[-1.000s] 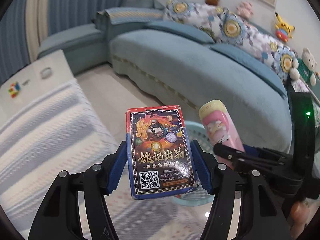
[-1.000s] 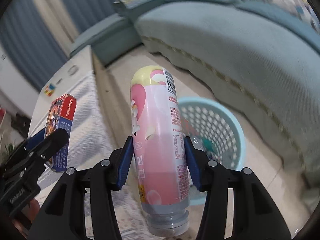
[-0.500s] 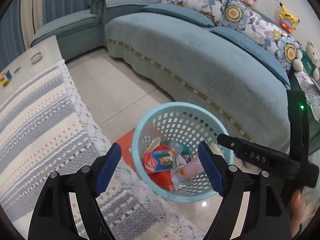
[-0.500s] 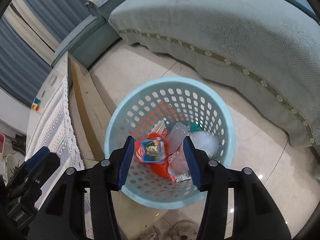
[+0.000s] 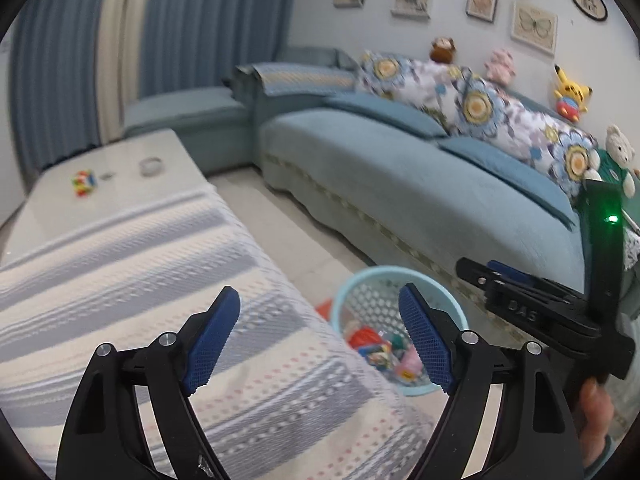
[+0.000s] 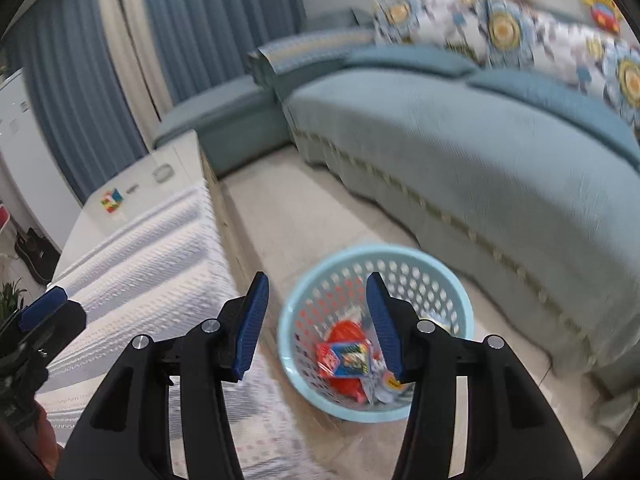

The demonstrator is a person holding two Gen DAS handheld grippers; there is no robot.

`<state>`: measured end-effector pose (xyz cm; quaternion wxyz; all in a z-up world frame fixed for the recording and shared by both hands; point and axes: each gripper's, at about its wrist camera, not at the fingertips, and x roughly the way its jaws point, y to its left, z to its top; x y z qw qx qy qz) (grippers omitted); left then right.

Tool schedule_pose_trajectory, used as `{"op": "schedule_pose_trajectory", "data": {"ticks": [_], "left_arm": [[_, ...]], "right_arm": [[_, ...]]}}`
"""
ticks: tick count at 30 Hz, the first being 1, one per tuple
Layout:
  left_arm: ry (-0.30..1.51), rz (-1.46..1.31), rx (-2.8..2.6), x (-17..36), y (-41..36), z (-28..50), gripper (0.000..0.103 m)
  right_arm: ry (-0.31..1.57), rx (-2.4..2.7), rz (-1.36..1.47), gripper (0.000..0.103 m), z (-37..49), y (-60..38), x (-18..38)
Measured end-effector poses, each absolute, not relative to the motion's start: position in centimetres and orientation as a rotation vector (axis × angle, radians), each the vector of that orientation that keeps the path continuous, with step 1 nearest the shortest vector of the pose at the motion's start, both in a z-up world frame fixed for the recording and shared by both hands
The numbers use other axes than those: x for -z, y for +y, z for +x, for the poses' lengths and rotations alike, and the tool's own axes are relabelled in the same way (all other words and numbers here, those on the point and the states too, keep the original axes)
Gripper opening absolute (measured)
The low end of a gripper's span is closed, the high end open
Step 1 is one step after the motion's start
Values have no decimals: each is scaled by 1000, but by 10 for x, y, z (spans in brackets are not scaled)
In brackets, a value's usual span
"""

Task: Collect trash

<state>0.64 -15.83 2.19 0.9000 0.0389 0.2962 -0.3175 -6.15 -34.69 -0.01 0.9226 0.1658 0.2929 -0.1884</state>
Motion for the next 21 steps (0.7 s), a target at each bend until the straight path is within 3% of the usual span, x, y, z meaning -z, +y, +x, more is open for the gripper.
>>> {"op": "schedule_pose_trajectory", "data": {"ticks": [4,21], "left_arm": [[536,68,564,-29,-134,-10,86],[429,152,368,1,-132,-25,89]], "right_arm": [[542,414,277,63,-79,-316,-7],[425,494,157,64,-100,-291,24]]}}
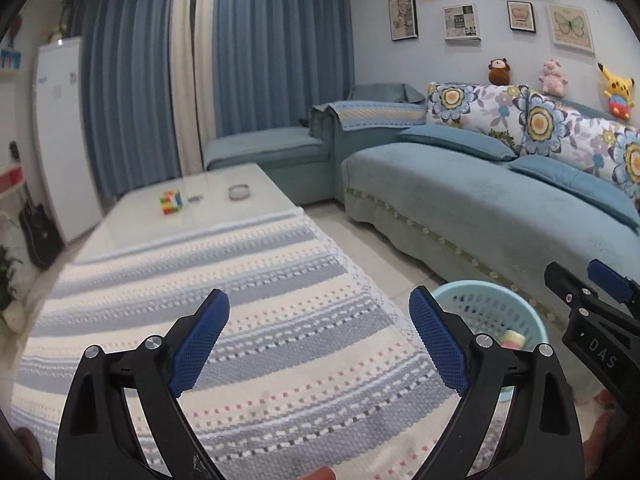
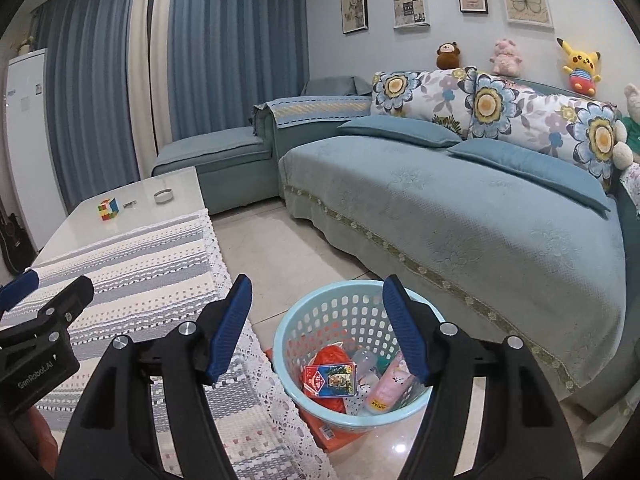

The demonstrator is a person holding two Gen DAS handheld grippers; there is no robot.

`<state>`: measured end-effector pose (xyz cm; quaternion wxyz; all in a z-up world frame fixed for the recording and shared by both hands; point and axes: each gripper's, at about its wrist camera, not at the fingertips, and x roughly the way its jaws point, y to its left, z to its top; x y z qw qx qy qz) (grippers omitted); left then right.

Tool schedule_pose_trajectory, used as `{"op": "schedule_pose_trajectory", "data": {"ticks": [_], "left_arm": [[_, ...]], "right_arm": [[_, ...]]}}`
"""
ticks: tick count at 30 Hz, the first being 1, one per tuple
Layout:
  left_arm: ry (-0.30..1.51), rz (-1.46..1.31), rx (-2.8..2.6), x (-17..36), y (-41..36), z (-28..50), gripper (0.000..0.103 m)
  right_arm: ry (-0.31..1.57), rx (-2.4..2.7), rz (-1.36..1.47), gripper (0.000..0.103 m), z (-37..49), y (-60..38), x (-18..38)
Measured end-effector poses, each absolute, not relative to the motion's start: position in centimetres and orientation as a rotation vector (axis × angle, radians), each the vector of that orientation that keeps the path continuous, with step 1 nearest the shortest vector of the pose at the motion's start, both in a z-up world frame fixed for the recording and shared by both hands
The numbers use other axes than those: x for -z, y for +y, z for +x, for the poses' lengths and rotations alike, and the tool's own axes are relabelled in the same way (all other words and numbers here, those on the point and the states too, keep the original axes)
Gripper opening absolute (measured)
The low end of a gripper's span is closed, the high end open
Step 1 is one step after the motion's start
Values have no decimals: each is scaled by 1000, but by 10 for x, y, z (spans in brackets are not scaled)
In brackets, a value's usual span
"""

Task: Collect trash

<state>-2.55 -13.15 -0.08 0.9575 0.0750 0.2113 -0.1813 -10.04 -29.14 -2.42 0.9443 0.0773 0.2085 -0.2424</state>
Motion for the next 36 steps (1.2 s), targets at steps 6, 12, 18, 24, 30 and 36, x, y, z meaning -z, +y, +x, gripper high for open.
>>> {"op": "schedule_pose_trajectory", "data": {"ticks": [6,12,18,24,30,36], "left_arm": [[395,183,360,0,-134,-30,89],[395,181,373,1,-134,-31,89],[407,162,388,2,-133,-30,90],[401,159,399,2,-133,-32,92],[406,138,412,3,-130,-29,94],[411,132,414,2,-129,-28,94]], "right_arm": [[436,485,117,64,-95,-287,32],[449,480,166,64,-95,-298,34],[446,495,178,64,-100,-302,35],[450,500,181,64,-100,-303,35],[456,504,178,64,-99,-302,36],[459,508,178,64,-98,-302,36]]}}
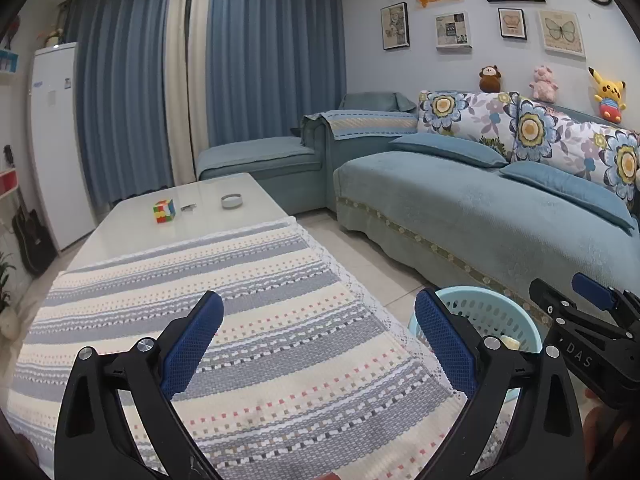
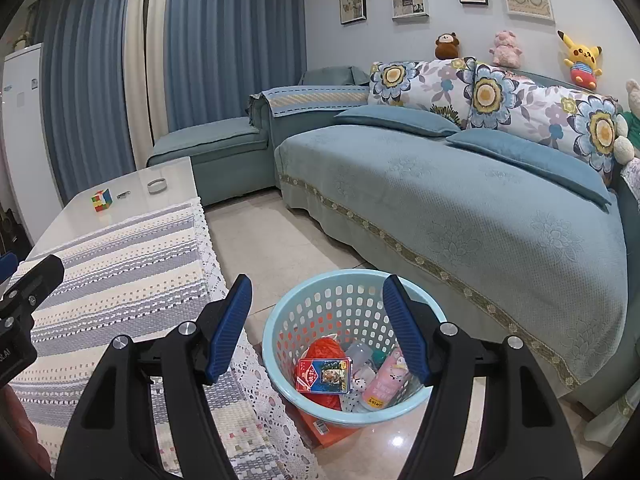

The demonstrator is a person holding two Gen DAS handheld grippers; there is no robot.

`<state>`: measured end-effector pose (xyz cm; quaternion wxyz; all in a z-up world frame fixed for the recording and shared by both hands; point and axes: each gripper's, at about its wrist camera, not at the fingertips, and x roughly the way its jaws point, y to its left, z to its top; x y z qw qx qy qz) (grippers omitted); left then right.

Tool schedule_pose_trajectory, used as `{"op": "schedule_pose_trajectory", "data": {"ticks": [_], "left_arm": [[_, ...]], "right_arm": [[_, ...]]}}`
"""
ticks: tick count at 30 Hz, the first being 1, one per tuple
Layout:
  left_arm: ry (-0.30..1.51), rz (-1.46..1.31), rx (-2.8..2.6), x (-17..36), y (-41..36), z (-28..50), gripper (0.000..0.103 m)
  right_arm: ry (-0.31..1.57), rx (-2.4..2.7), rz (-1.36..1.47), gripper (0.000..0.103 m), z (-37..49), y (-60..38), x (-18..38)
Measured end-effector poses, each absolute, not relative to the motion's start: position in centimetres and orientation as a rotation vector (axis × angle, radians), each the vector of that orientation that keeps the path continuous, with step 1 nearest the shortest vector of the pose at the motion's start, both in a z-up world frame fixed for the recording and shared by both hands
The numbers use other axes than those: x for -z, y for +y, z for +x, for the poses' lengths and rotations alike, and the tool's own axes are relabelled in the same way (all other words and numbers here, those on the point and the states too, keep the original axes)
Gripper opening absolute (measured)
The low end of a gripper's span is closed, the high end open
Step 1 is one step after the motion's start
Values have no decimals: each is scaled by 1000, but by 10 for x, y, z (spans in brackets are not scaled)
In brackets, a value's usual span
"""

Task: Collect trash

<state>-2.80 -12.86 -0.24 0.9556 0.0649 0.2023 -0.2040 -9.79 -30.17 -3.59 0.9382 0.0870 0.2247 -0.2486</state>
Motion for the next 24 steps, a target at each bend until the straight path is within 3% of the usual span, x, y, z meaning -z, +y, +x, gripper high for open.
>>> {"op": "schedule_pose_trajectory", "data": {"ticks": [24], "left_arm": [[422,123,413,2,-124,-26,94]], "right_arm": [[455,522,174,66,-98,-300,36]]}}
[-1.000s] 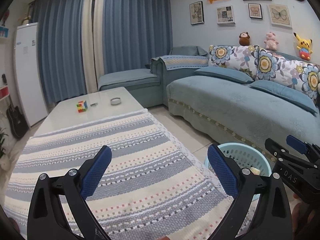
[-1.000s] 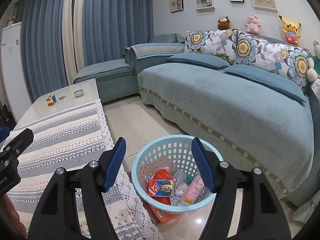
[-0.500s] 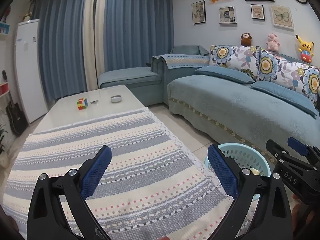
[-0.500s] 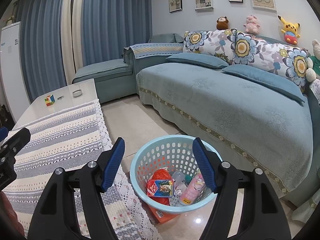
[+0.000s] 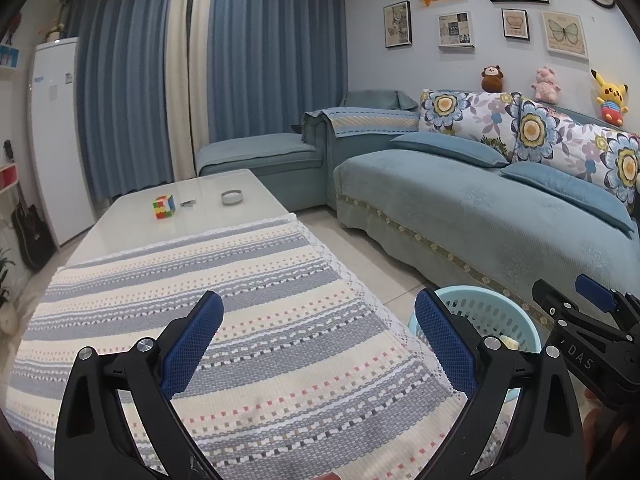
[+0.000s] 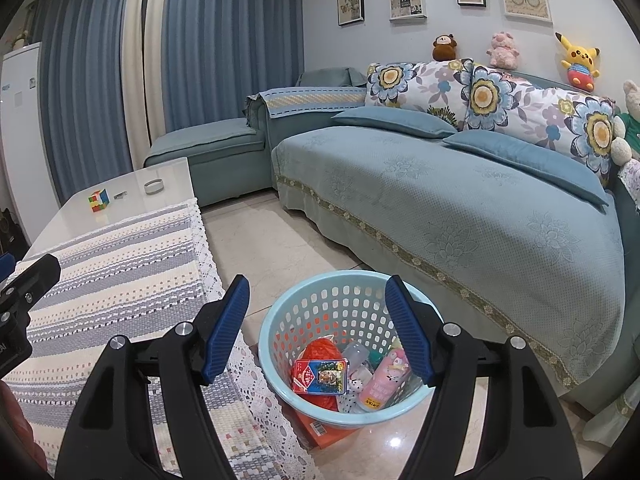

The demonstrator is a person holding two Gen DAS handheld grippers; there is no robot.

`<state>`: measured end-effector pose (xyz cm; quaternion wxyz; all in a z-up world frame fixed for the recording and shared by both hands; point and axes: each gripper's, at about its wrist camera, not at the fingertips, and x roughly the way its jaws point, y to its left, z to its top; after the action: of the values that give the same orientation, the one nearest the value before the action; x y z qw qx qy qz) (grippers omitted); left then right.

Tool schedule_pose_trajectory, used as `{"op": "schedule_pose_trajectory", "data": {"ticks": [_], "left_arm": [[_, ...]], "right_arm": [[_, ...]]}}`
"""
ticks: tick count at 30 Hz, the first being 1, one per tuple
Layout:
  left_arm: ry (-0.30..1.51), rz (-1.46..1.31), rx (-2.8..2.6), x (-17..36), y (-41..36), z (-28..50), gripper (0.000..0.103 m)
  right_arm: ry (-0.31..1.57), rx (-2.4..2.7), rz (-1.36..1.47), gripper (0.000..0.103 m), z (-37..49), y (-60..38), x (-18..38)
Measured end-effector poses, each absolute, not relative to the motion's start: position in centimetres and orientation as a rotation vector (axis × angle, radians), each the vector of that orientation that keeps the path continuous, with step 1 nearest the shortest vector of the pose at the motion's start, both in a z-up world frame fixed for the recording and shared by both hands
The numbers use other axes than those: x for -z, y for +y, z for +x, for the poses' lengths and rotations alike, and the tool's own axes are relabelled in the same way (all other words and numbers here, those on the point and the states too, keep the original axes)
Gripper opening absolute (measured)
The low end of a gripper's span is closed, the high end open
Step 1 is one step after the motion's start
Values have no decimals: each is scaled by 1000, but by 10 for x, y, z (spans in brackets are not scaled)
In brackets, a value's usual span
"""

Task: Collect trash

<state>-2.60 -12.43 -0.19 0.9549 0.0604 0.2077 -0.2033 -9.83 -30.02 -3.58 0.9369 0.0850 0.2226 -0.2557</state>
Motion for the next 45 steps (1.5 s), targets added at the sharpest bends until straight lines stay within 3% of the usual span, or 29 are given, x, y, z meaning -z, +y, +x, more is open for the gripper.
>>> {"op": "schedule_pose_trajectory", "data": {"ticks": [45], "left_arm": [[420,140,400,3,-121,-19,94]], "right_arm": [[463,521,172,67,-99,-304,41]]}}
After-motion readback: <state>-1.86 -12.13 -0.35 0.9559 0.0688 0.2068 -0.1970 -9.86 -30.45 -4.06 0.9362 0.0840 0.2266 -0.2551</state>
